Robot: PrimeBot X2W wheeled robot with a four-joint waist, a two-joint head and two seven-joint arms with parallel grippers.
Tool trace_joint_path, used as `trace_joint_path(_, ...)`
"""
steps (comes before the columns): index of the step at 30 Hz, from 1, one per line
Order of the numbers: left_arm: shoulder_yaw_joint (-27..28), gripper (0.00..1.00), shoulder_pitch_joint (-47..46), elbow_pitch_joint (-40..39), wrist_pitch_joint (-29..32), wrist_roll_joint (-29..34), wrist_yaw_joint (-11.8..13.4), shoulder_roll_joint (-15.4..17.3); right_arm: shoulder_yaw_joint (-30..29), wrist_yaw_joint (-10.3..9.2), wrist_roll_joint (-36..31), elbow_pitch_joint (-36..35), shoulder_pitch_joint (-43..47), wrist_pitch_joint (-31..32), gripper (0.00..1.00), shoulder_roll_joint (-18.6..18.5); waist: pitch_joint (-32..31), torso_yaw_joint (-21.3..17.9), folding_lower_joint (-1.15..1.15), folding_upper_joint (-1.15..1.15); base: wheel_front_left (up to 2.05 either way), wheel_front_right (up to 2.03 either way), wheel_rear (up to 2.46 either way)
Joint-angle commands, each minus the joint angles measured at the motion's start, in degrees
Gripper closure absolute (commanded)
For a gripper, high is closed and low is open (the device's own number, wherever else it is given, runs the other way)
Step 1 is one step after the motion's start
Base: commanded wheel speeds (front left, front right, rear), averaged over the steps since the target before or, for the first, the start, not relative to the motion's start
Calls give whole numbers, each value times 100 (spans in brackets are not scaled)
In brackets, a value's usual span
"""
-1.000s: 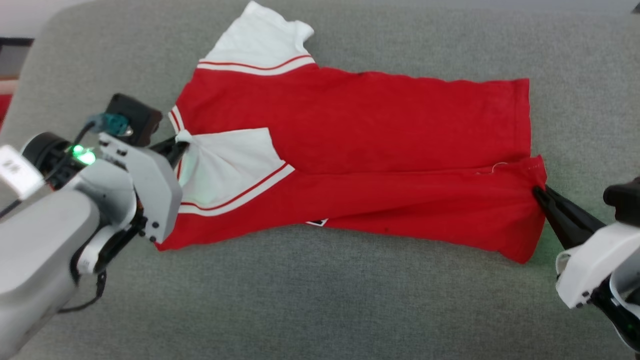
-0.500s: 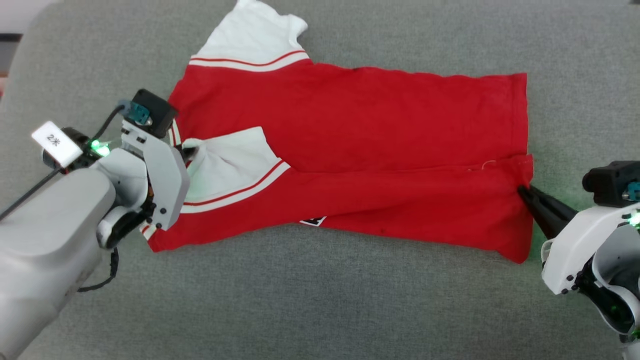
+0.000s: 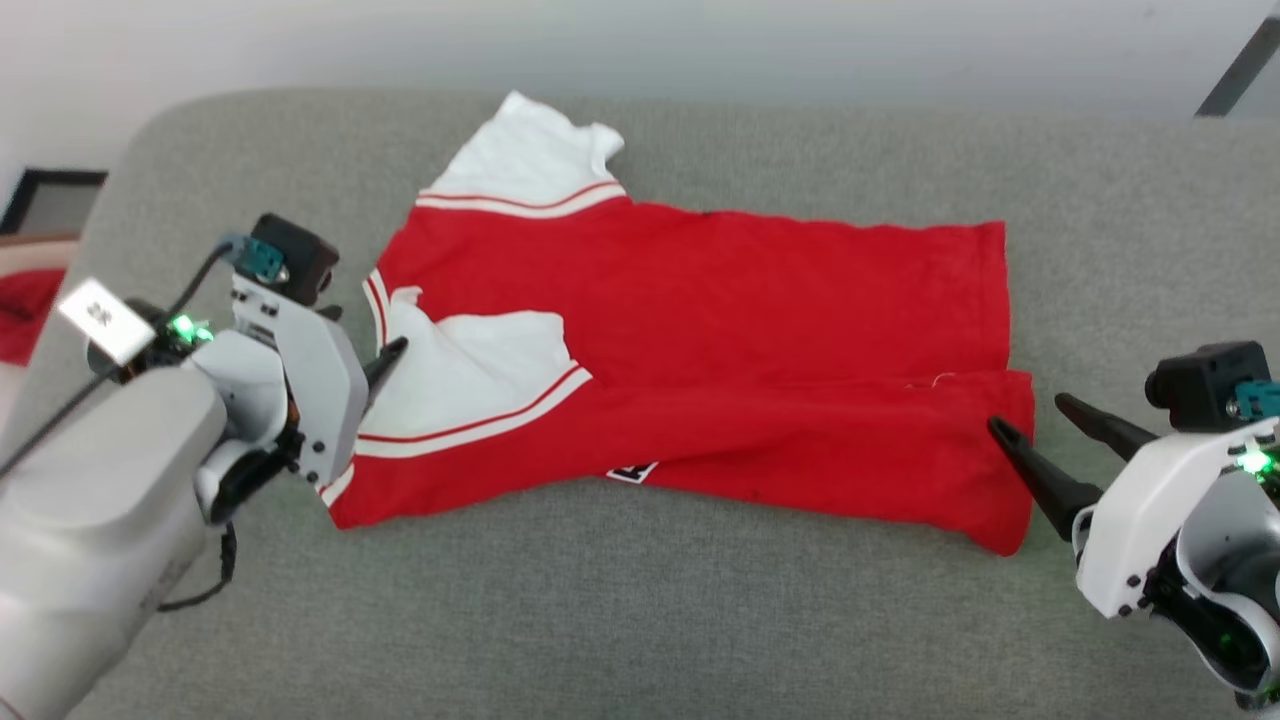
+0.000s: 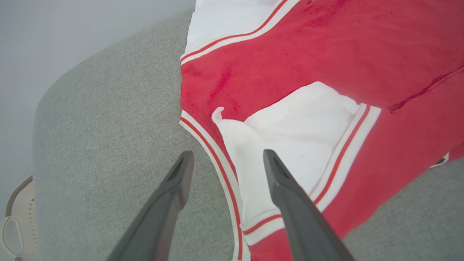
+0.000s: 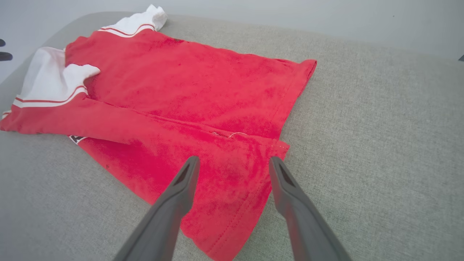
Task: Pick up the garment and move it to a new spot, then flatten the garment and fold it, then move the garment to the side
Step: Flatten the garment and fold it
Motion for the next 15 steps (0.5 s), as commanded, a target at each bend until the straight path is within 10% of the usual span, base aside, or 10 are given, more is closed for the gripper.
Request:
trace_joint_path(1,25,0,140,-28,-115,-28,13,13,-35,-4,-5,-95,130,-36,0,-26,-349,-8,0,0,0,0,0)
trace_joint_path(15,190,0,874,-1283,-683,-195,639,479,-258,-5,-612,-1120,1155,-1321,0,24,-960,81,0,0,0,0,0)
